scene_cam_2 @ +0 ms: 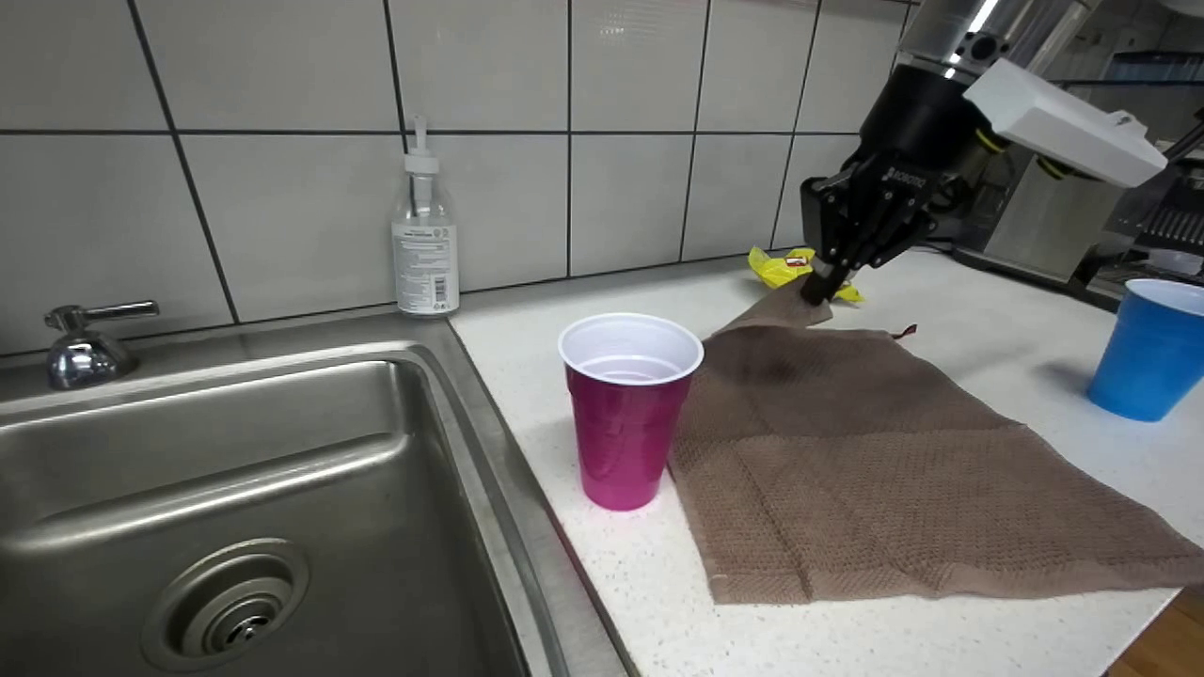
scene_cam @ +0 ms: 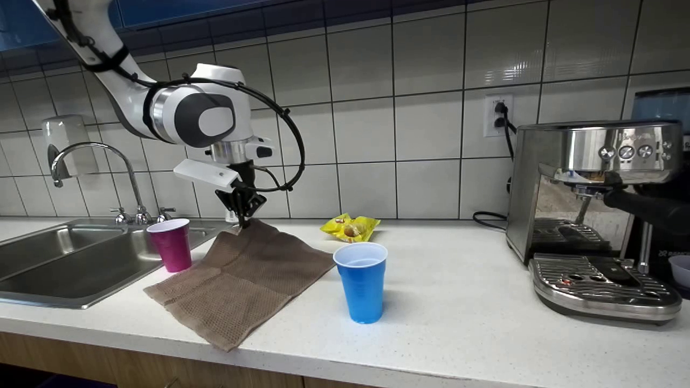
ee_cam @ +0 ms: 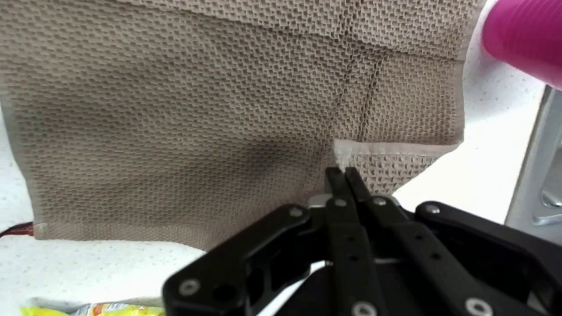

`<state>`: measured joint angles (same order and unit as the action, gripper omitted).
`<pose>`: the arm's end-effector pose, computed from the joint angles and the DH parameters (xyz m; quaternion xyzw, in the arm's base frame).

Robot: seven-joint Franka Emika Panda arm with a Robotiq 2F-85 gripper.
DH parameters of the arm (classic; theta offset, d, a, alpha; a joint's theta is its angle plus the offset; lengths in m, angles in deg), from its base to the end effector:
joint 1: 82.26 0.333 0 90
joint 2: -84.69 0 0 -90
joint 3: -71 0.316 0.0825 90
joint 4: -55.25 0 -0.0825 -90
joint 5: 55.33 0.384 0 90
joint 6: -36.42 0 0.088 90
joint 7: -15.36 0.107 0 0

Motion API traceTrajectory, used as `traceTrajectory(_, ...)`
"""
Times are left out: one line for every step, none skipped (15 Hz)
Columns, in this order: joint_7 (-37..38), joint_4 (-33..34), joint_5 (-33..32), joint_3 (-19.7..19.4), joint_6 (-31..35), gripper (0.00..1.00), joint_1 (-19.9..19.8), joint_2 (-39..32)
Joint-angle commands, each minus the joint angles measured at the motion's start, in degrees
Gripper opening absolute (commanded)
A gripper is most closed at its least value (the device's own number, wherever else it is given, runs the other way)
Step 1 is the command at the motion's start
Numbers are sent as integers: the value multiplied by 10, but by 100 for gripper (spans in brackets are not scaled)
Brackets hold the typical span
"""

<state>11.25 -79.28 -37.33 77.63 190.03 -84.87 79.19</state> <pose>0.5312 0.0276 0.3142 -0.9871 0.0620 -0.1165 0.0910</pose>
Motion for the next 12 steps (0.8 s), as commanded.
traceTrajectory(-27, 2, 5, -18, -38, 1, 3, 21)
traceTrajectory(-31, 2, 5, -22, -42, 1, 2, 23)
traceTrajectory(-31, 2, 4, -26, -42, 1, 2, 24)
traceTrajectory(-32, 0, 4, -30, -44, 1, 2, 28)
traceTrajectory(-35, -3, 4, -34, -50, 1, 1, 35)
traceTrajectory(-41, -10, 5, -38, -55, 1, -1, 48)
traceTrajectory(-43, -11, 7, -41, -64, 1, 0, 52)
traceTrajectory(-47, -12, 8, -44, -78, 1, 0, 59)
traceTrajectory(-44, -16, 3, -48, -81, 1, 2, 67)
traceTrajectory(-47, -17, 2, -52, -90, 1, 3, 74)
traceTrajectory(-56, -18, 7, -54, -103, 1, 3, 82)
traceTrajectory(-57, -21, 2, -57, -111, 1, 4, 90)
